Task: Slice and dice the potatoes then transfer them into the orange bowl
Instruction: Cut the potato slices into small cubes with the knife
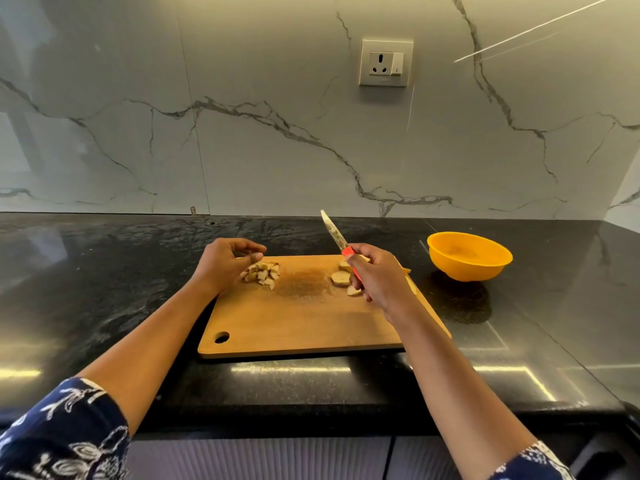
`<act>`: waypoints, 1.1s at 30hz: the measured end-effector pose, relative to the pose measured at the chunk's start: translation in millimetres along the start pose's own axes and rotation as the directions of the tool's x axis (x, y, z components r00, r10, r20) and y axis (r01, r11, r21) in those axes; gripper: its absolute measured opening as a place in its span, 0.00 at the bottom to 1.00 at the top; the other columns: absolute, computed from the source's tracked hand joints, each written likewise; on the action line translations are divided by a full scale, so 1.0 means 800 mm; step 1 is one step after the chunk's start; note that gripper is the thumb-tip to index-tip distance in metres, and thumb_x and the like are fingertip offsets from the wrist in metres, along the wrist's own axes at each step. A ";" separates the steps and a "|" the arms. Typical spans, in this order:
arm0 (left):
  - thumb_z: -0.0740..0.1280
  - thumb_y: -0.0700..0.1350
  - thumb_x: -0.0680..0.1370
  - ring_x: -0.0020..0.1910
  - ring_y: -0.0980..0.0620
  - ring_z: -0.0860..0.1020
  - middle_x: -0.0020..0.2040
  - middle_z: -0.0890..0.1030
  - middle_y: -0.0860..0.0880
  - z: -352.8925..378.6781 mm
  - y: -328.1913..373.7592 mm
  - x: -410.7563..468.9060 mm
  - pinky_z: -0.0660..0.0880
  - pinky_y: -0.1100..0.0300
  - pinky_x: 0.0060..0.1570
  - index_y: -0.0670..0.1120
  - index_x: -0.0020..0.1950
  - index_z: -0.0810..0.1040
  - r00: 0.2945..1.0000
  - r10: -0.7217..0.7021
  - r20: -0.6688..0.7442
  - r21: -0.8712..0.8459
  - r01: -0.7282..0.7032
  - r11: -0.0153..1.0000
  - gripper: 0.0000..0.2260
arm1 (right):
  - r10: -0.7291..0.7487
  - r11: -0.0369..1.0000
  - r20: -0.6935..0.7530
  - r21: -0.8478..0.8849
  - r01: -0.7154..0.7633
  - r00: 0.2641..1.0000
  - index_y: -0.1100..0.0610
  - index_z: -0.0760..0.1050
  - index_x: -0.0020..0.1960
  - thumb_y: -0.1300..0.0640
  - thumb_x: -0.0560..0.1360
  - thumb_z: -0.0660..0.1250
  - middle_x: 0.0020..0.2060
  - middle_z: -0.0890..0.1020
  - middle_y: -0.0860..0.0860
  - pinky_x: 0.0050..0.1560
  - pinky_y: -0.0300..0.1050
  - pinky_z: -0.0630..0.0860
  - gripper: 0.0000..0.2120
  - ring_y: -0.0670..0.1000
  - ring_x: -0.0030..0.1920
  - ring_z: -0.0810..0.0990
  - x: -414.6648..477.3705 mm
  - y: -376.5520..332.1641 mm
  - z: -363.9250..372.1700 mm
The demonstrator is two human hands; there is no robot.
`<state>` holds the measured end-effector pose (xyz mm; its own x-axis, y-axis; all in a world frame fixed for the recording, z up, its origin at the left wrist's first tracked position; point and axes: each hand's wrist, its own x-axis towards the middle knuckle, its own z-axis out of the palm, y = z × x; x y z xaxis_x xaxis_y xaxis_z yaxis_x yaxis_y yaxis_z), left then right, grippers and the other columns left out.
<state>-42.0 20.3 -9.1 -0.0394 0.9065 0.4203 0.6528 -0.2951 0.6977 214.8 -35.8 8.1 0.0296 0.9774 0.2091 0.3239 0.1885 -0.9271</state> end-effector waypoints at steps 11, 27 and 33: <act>0.67 0.41 0.76 0.69 0.49 0.66 0.72 0.67 0.49 0.051 0.081 0.004 0.65 0.53 0.65 0.55 0.74 0.61 0.891 0.175 0.419 0.319 -0.325 0.891 0.29 | -0.189 0.924 -0.096 -0.353 0.145 0.977 0.52 0.72 0.68 0.49 0.80 0.59 0.39 0.78 0.48 0.39 0.42 0.75 0.17 0.44 0.35 0.76 0.007 0.027 -0.022; 0.71 0.46 0.74 0.55 0.53 0.75 0.55 0.78 0.52 0.089 0.090 0.016 0.73 0.59 0.57 0.52 0.67 0.71 0.823 0.071 0.563 0.182 -0.207 0.961 0.22 | -0.226 0.919 -0.115 -0.354 0.173 0.967 0.52 0.72 0.68 0.50 0.80 0.60 0.41 0.79 0.48 0.37 0.37 0.70 0.18 0.43 0.37 0.75 0.007 0.032 -0.022; 0.70 0.58 0.72 0.63 0.51 0.72 0.65 0.74 0.50 0.092 0.095 0.018 0.69 0.55 0.63 0.51 0.69 0.70 0.818 0.062 0.572 0.269 -0.258 0.928 0.28 | -0.214 0.916 -0.116 -0.368 0.158 0.970 0.52 0.71 0.69 0.50 0.80 0.60 0.43 0.80 0.50 0.37 0.36 0.70 0.18 0.44 0.39 0.76 0.005 0.031 -0.021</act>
<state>62.2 33.0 7.2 0.4403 0.8961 0.0553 0.8196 -0.4264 0.3826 239.1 -28.9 -8.4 0.0693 0.8964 0.4378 0.6492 0.2927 -0.7020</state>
